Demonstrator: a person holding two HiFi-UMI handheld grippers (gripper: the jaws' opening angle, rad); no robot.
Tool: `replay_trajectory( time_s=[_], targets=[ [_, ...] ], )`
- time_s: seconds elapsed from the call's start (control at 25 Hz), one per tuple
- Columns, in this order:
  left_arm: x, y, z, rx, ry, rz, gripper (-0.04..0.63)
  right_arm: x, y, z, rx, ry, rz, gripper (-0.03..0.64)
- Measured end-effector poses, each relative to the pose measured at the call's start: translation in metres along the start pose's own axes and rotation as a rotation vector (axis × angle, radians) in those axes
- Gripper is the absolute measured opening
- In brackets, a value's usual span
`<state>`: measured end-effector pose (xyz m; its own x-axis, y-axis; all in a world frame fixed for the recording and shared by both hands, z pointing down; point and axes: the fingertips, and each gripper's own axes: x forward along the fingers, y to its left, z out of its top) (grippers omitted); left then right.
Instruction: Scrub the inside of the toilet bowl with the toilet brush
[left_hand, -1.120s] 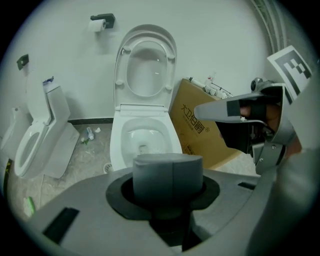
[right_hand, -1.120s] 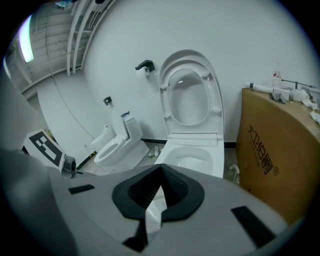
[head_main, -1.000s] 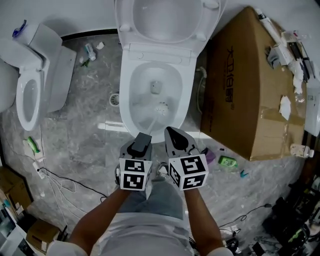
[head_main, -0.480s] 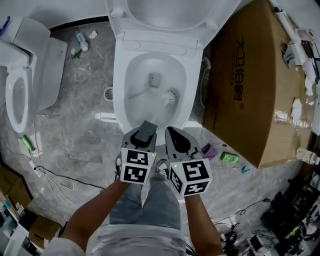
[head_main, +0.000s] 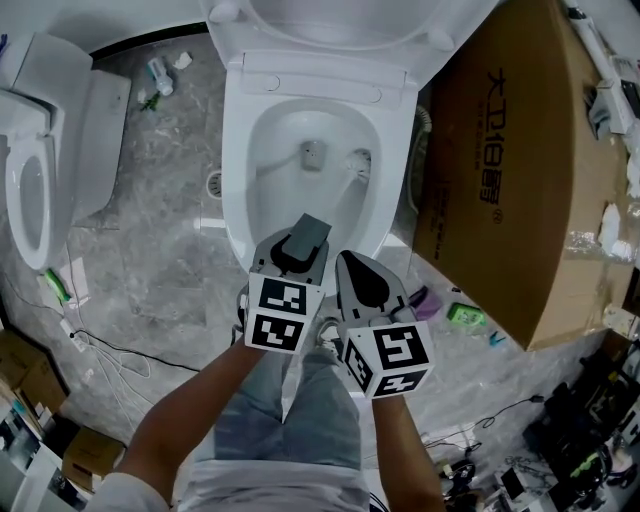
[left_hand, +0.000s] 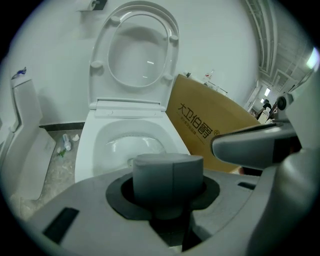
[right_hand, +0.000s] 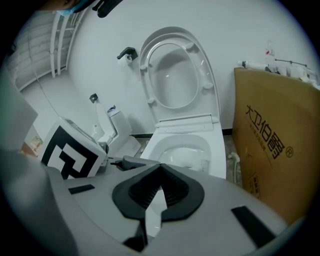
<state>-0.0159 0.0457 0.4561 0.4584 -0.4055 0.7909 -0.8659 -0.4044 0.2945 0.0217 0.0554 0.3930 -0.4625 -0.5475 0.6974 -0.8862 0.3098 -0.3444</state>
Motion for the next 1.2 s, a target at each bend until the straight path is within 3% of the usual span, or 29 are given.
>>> replay_trajectory(
  time_s=[0.48, 0.84, 1.2],
  targets=[
    [0.017, 0.043, 0.041, 0.030, -0.041, 0.048, 0.158, 0.034, -0.009, 0.006, 0.031, 0.011, 0.011, -0.002],
    [0.011, 0.072, 0.047, 0.023, -0.032, 0.083, 0.158, 0.058, -0.002, 0.015, 0.030, 0.023, 0.035, -0.002],
    [-0.010, 0.098, 0.039, -0.004, -0.042, 0.167, 0.158, 0.050, 0.008, 0.005, 0.003, 0.048, 0.058, -0.002]
  ],
)
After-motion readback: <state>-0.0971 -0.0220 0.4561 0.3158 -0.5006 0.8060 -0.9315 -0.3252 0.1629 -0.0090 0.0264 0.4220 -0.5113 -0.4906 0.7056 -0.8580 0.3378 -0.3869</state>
